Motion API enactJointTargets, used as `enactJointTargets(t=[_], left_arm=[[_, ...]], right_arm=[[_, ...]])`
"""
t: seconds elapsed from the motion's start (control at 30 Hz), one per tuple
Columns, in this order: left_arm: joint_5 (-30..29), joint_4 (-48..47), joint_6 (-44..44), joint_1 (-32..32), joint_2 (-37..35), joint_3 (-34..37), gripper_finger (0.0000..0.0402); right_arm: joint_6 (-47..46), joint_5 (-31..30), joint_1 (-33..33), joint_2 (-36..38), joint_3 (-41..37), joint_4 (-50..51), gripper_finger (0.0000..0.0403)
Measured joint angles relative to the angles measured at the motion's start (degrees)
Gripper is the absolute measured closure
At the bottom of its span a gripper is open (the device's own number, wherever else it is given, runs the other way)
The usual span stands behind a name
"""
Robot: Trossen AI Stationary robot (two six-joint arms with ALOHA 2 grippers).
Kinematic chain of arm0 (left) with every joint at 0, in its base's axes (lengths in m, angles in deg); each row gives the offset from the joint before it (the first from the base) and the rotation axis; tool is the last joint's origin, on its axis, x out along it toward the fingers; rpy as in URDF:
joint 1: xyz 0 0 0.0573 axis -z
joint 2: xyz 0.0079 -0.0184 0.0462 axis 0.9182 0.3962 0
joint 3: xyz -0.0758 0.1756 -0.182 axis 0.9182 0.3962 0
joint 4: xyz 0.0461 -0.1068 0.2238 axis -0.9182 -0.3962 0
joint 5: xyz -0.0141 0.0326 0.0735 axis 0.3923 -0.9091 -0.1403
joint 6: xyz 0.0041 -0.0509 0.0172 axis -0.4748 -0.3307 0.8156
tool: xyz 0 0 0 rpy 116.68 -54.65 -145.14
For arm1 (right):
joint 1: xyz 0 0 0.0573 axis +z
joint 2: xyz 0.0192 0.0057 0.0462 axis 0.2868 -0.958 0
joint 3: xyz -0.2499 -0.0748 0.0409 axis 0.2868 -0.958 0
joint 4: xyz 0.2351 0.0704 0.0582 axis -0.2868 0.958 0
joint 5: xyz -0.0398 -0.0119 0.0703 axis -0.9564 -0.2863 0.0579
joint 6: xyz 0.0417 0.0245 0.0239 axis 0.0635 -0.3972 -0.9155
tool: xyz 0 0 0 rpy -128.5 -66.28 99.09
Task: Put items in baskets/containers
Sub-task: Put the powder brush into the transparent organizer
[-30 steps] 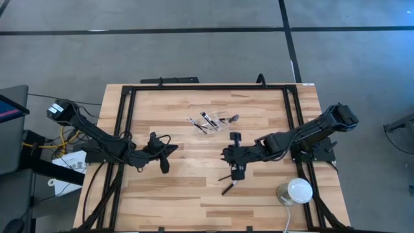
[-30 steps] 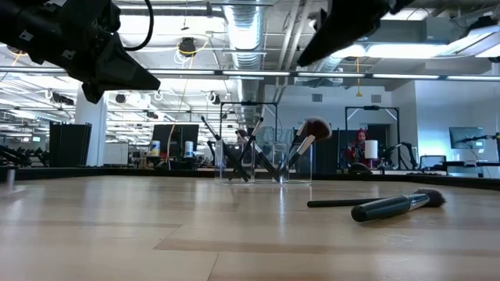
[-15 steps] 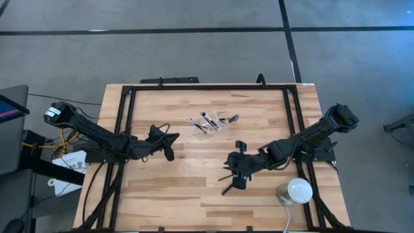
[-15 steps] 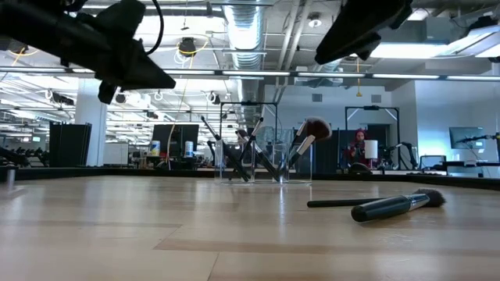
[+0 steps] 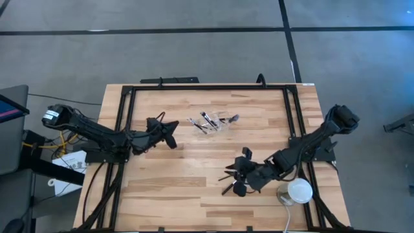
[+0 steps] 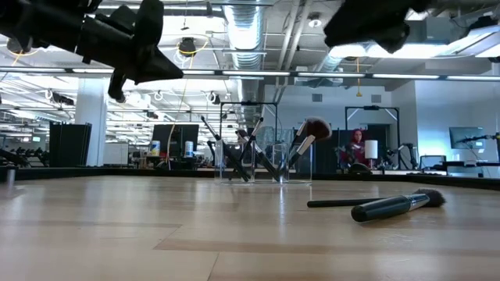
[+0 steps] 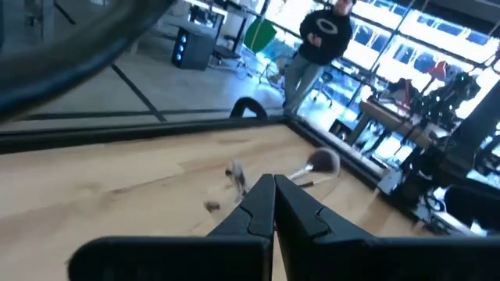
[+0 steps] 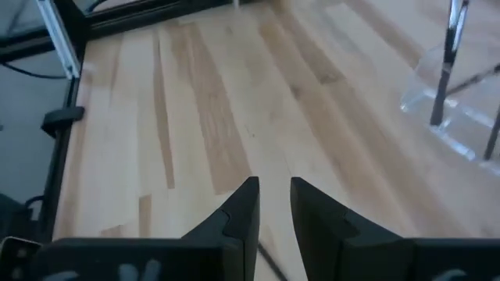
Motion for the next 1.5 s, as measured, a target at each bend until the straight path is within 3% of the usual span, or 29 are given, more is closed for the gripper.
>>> enactJointTargets(t=[0.17,0.23,0.33,0.5,0.63,0.87,1.13,1.5], left_arm=[[0.86,2.58,4.52,-0.08,0.00,0.00,0.0396],[5.39,4.04,8.24,-0.12,0.00,0.00,0.0396],[17.38,8.08,12.90,-0.32,0.00,0.00,0.0396],[43.45,20.88,13.18,-0.25,0.00,0.00,0.0396],[53.76,23.05,12.97,0.18,0.17,-1.44,0.0396],[55.38,22.61,17.80,2.61,8.80,-5.64,0.0396],[56.11,22.44,20.90,1.81,21.84,-12.38,0.0382],[58.59,22.19,21.09,-1.92,23.71,-13.22,0.0311]], right_arm=[[-8.66,3.50,2.04,-0.02,-4.42,-3.44,0.0337],[-11.19,5.65,2.78,-0.04,-5.43,-2.62,0.0337],[-12.03,7.17,3.04,-0.02,-6.17,-2.62,0.0337],[-10.24,6.96,0.73,-0.04,-6.20,-2.75,0.0337],[-10.19,6.98,-2.25,-0.04,-6.20,-2.72,0.0337],[-10.04,8.67,-5.84,-0.04,-6.18,-2.66,0.0337],[-10.06,10.60,-4.43,-0.04,-6.16,-2.40,0.0337],[-10.04,9.64,-2.35,-0.02,-6.16,-1.95,0.0337]])
